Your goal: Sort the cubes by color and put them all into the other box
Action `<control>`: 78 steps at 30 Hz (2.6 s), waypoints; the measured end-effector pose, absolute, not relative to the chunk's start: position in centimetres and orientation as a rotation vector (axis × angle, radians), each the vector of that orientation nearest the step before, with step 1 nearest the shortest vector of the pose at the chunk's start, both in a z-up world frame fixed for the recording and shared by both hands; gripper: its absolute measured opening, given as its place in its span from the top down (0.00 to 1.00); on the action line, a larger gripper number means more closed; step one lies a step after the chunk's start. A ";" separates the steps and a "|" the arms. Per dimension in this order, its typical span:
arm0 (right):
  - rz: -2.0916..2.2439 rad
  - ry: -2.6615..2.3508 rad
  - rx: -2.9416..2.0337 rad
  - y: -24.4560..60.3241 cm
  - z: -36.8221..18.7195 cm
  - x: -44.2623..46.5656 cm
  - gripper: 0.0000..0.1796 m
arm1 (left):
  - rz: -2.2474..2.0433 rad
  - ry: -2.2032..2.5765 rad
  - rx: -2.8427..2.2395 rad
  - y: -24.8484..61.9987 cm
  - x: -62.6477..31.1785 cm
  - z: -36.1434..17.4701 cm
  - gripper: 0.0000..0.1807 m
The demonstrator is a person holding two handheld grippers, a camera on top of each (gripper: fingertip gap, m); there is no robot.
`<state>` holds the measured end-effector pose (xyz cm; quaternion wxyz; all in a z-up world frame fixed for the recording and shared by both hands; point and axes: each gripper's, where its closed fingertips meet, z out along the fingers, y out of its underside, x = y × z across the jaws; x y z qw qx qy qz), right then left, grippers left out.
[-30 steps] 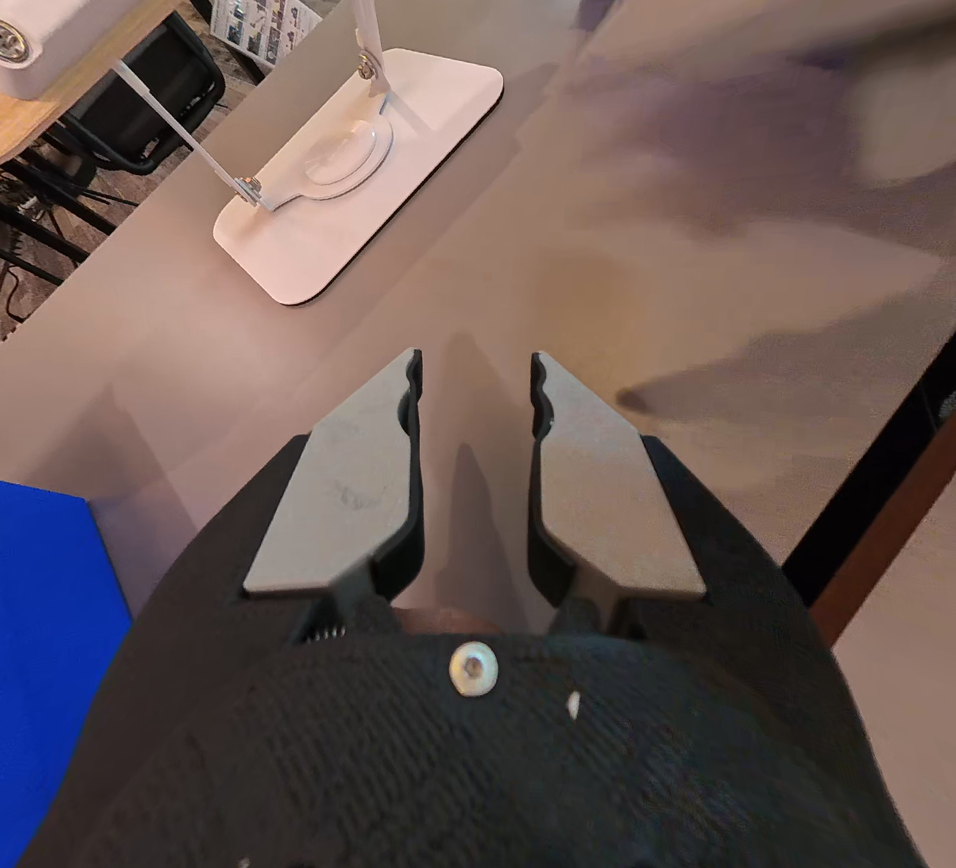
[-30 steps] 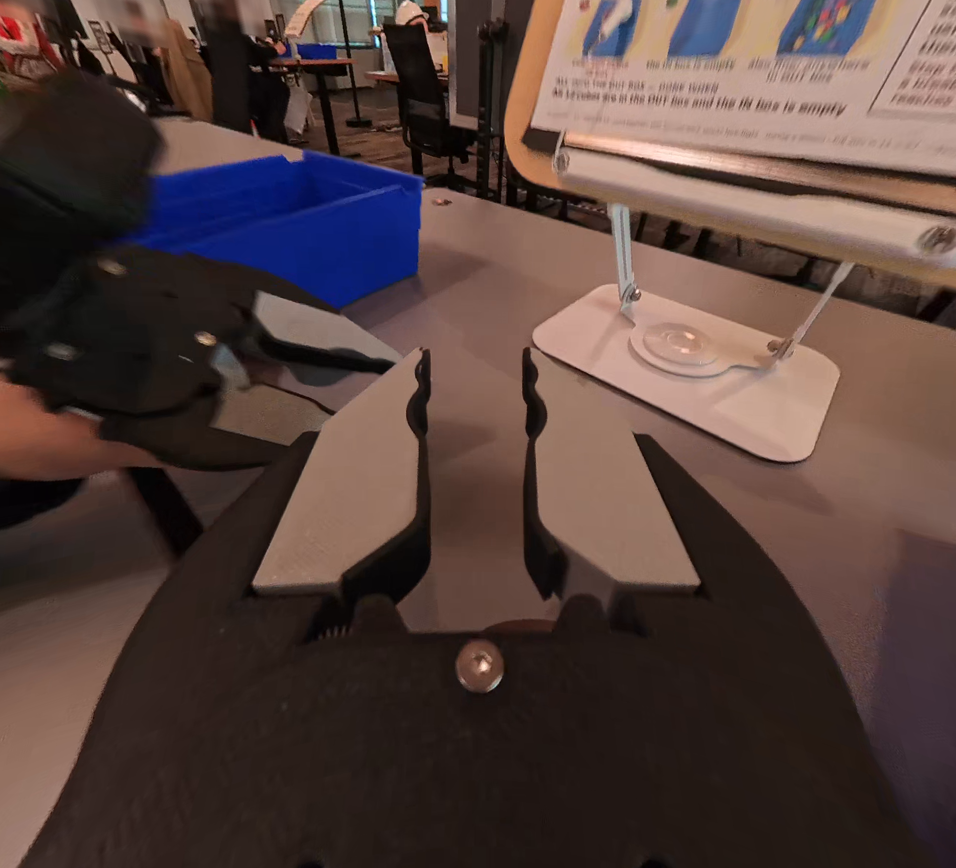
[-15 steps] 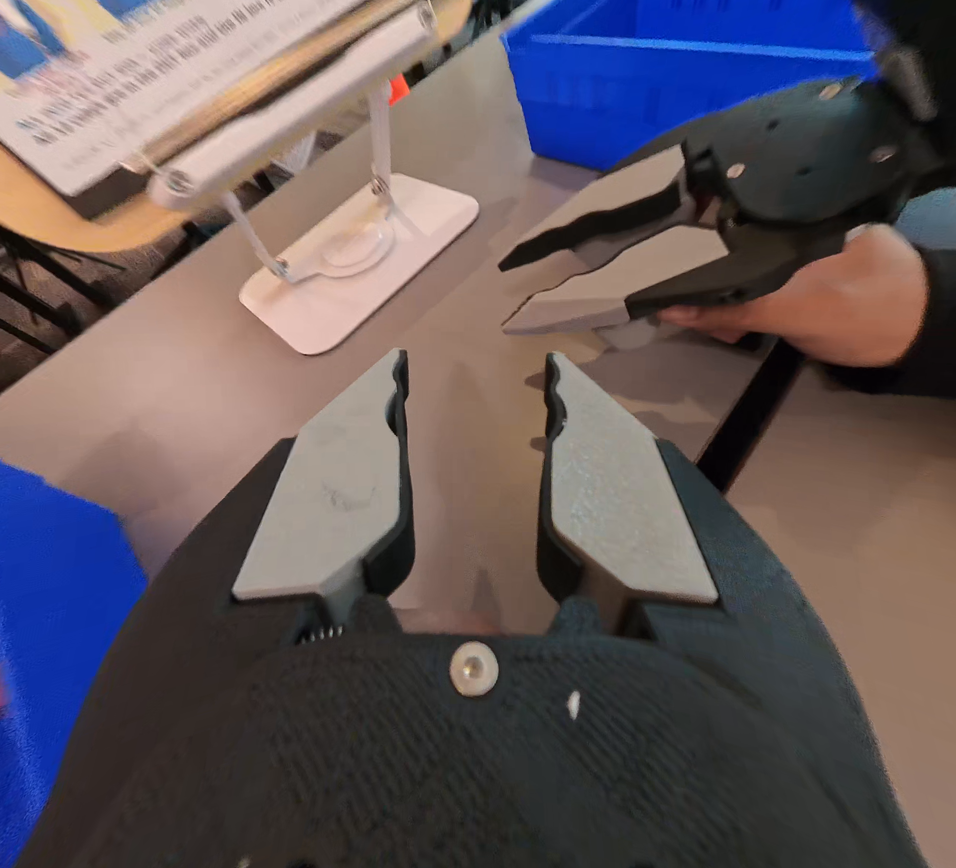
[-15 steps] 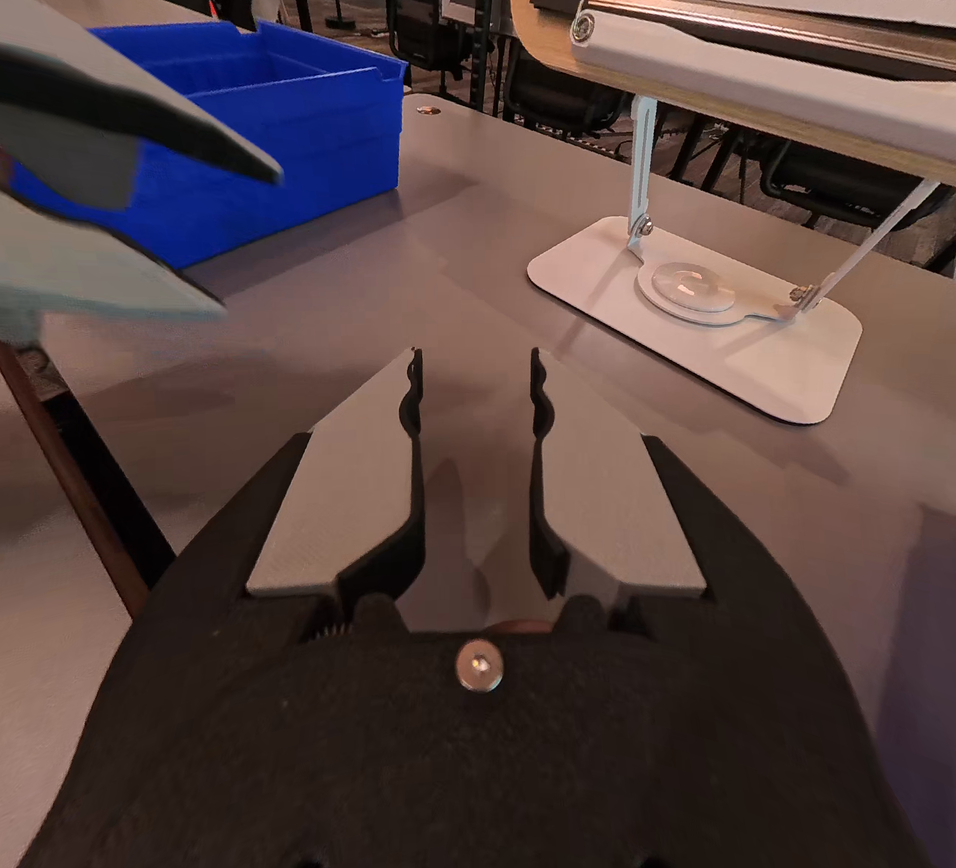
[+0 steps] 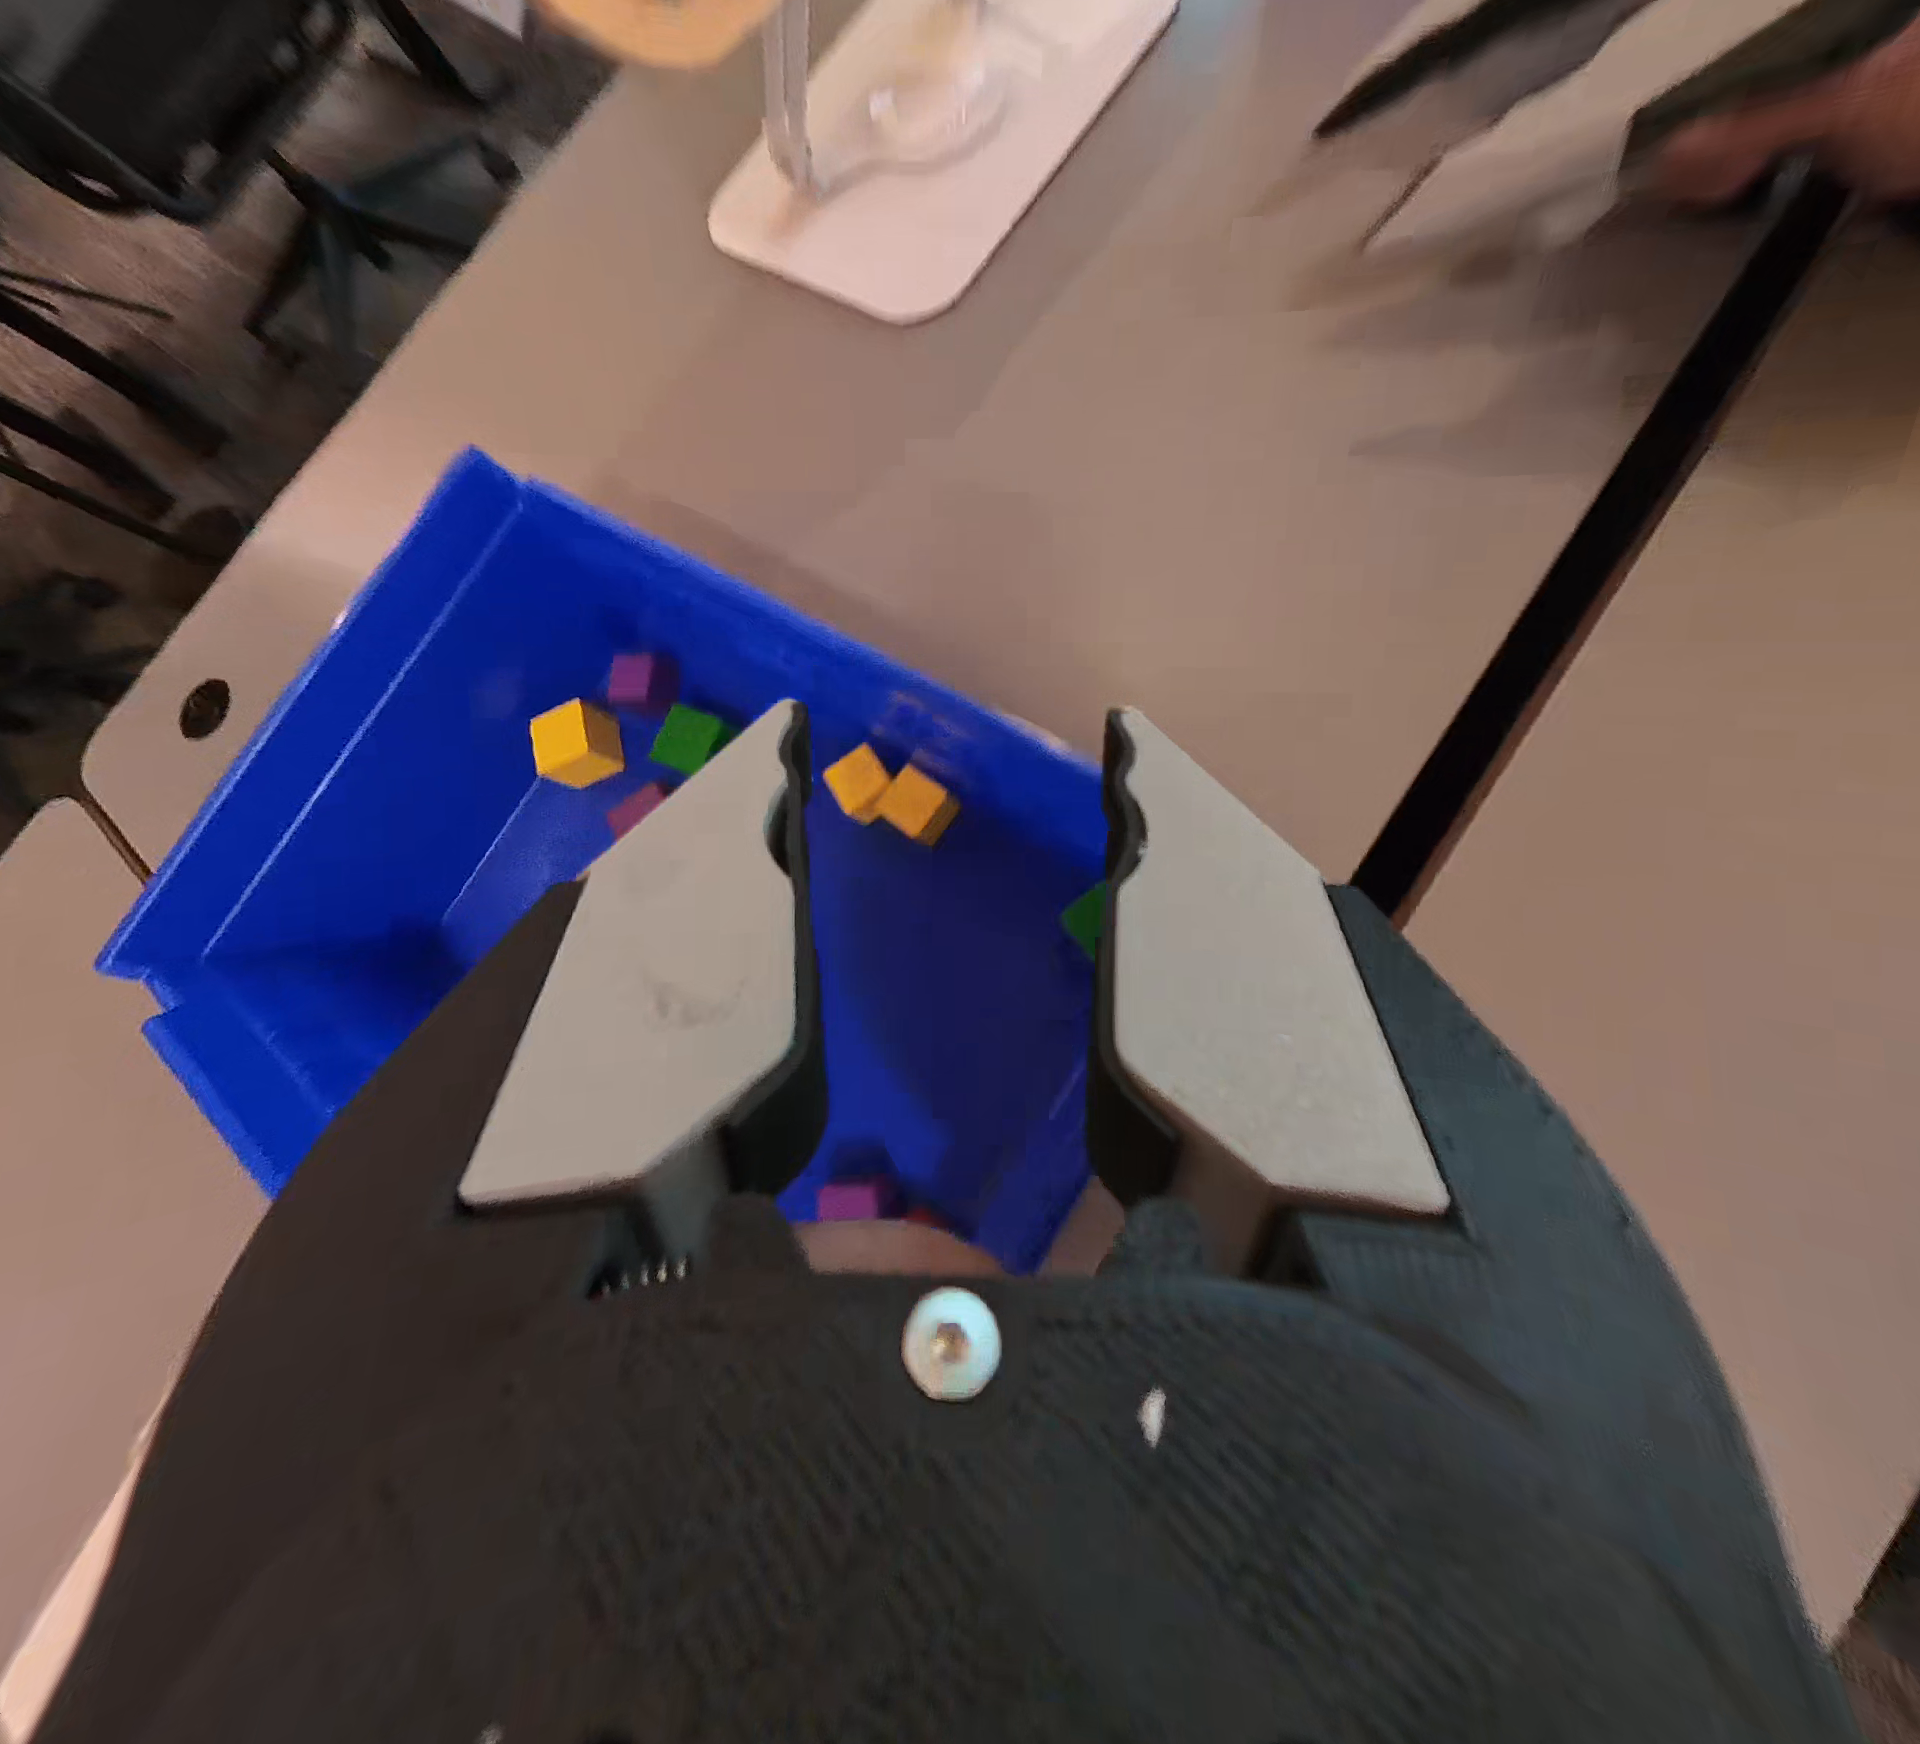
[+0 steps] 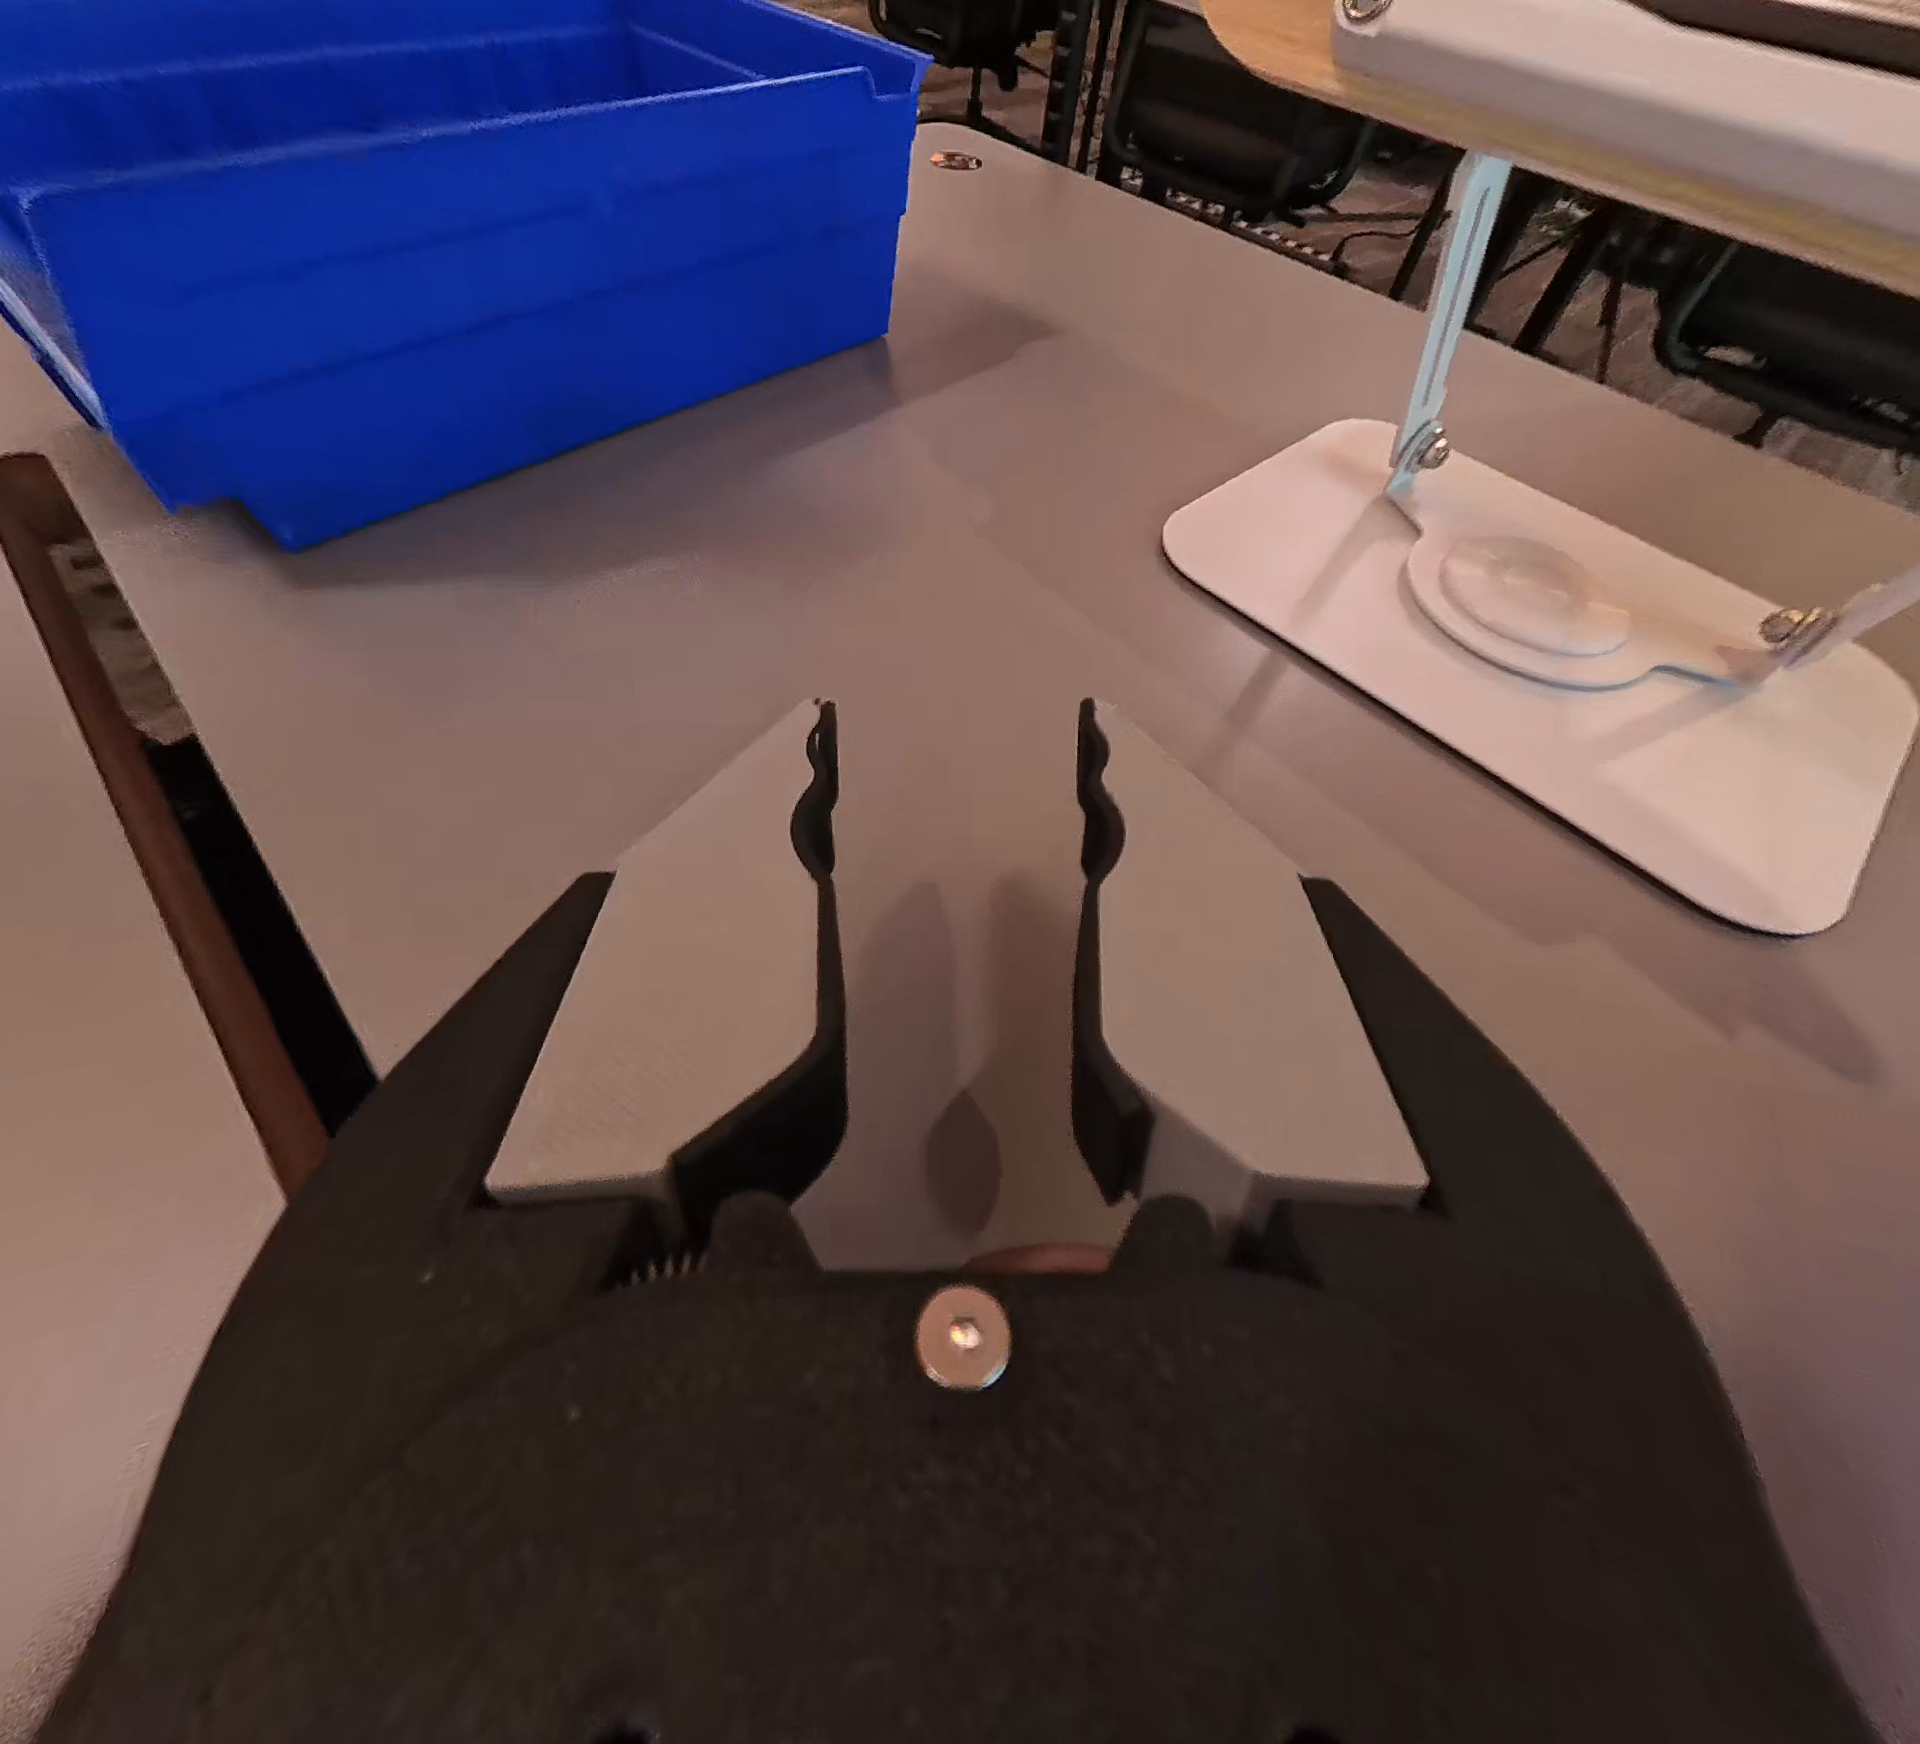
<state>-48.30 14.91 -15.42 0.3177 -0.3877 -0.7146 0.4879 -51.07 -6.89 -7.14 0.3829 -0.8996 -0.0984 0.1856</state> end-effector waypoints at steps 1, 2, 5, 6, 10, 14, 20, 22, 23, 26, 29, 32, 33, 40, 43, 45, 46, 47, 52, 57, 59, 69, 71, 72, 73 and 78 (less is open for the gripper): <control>1.266 -1.880 -1.006 15.1 -15.4 -48.4 0.76 | 0.450 -0.235 -2.326 -7.5 -51.7 -7.8 0.70; 1.263 -1.882 -1.000 15.1 -15.4 -48.5 0.76 | 0.395 -0.204 -2.362 -8.0 -51.9 -8.7 0.70; 1.287 -1.871 -1.011 15.3 -15.3 -48.4 0.77 | 0.194 -0.131 -2.451 -9.1 -52.1 -11.3 0.70; 1.292 -1.870 -1.013 15.4 -15.3 -48.4 0.77 | 0.126 -0.117 -2.485 -9.4 -52.0 -12.3 0.72; 1.286 -1.873 -1.009 15.3 -15.3 -48.3 0.77 | -0.006 -0.056 -2.607 -10.1 -52.2 -15.5 0.72; 1.276 -1.878 -0.984 15.1 -15.3 -47.9 0.77 | -0.037 0.011 -2.656 -10.8 -52.1 -16.2 0.74; 1.302 -1.894 -0.985 14.8 -15.3 -47.6 0.78 | -0.006 0.030 -2.838 -14.7 -52.1 -17.9 0.75; 1.321 -1.893 -0.998 14.9 -15.3 -47.5 0.78 | 0.028 -0.012 -2.891 -16.5 -52.6 -18.2 0.78; 1.329 -1.892 -1.004 14.9 -15.3 -47.5 0.78 | 0.040 -0.051 -2.908 -17.2 -53.0 -18.2 0.78; 1.341 -1.888 -1.017 15.0 -15.3 -47.5 0.78 | -0.044 -0.105 -2.890 -18.1 -52.6 -17.9 0.79; 1.339 -1.891 -1.017 15.0 -15.3 -47.5 0.78 | -0.110 -0.123 -2.912 -19.2 -52.0 -18.1 0.84; 1.330 -1.892 -1.010 14.9 -15.3 -47.5 0.78 | -0.129 -0.163 -2.987 -20.7 -51.9 -19.0 0.85; 1.327 -1.893 -1.009 14.9 -15.3 -47.5 0.78 | -0.141 -0.162 -2.992 -20.8 -51.8 -19.1 0.86; 1.325 -1.896 -1.013 14.9 -15.4 -47.5 0.78 | -0.216 -0.159 -3.055 -21.0 -51.5 -19.8 0.95; 1.325 -1.896 -1.010 14.9 -15.4 -47.5 0.78 | -0.211 -0.149 -3.062 -21.0 -51.5 -19.9 0.96; 1.322 -1.898 -1.008 14.9 -15.4 -47.5 0.78 | -0.194 -0.156 -3.070 -21.0 -51.6 -20.0 0.98; 1.322 -1.899 -1.008 14.9 -15.4 -47.5 0.78 | -0.180 -0.158 -3.076 -21.0 -51.8 -20.0 1.00; 1.322 -1.899 -1.008 14.9 -15.4 -47.5 0.78 | -0.178 -0.164 -3.081 -21.0 -51.8 -20.0 1.00; 1.325 -1.900 -1.008 14.9 -15.4 -47.4 0.78 | -0.099 -0.210 -3.121 -21.5 -52.6 -20.0 1.00; 1.325 -1.900 -1.007 14.9 -15.4 -47.4 0.78 | -0.056 -0.189 -3.133 -21.6 -52.8 -20.0 1.00; 1.327 -1.900 -1.008 14.9 -15.4 -47.4 0.78 | -0.096 -0.183 -3.125 -21.7 -52.3 -20.0 0.99; 1.331 -1.906 -1.008 14.8 -15.4 -47.3 0.79 | -0.156 -0.119 -3.103 -21.2 -51.5 -20.0 0.95; 1.334 -1.905 -1.011 14.8 -15.4 -47.3 0.79 | -0.128 -0.119 -3.107 -21.2 -51.7 -20.0 0.97; 1.336 -1.904 -1.013 14.8 -15.4 -47.3 0.79 | -0.117 -0.122 -3.107 -21.2 -51.9 -20.0 0.99; 1.338 -1.903 -1.015 14.9 -15.4 -47.3 0.79 | -0.113 -0.125 -3.108 -21.2 -52.0 -20.0 1.00; 1.343 -1.903 -1.020 14.9 -15.4 -47.3 0.79 | -0.133 -0.038 -3.077 -20.4 -51.6 -20.1 0.97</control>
